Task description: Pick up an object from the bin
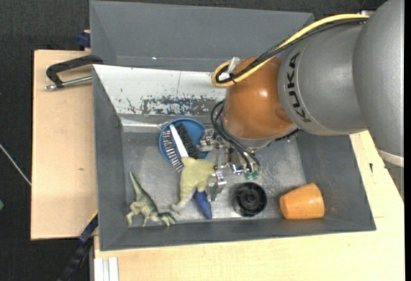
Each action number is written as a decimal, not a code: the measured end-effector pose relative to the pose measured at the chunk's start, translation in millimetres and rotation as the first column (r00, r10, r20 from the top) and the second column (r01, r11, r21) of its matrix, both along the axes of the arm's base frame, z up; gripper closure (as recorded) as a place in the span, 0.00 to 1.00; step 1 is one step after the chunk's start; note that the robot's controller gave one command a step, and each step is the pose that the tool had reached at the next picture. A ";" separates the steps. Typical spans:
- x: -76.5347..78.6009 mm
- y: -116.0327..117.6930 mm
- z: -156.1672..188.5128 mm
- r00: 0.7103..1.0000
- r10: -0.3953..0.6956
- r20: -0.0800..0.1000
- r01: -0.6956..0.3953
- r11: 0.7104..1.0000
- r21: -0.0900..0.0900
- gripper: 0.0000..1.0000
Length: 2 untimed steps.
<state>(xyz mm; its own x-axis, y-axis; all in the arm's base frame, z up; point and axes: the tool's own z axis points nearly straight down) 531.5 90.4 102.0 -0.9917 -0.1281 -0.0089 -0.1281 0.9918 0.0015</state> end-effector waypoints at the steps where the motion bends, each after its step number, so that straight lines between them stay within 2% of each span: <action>1: -6.3 -13.8 10.7 1.000 0.000 -0.005 0.000 1.000 -0.001 0.00; 2: -7.6 -35.4 -24.8 0.998 -0.068 0.018 0.068 0.998 0.007 0.00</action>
Offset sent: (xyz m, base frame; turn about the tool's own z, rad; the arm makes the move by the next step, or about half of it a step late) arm -0.0074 -0.0145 0.0092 -0.0009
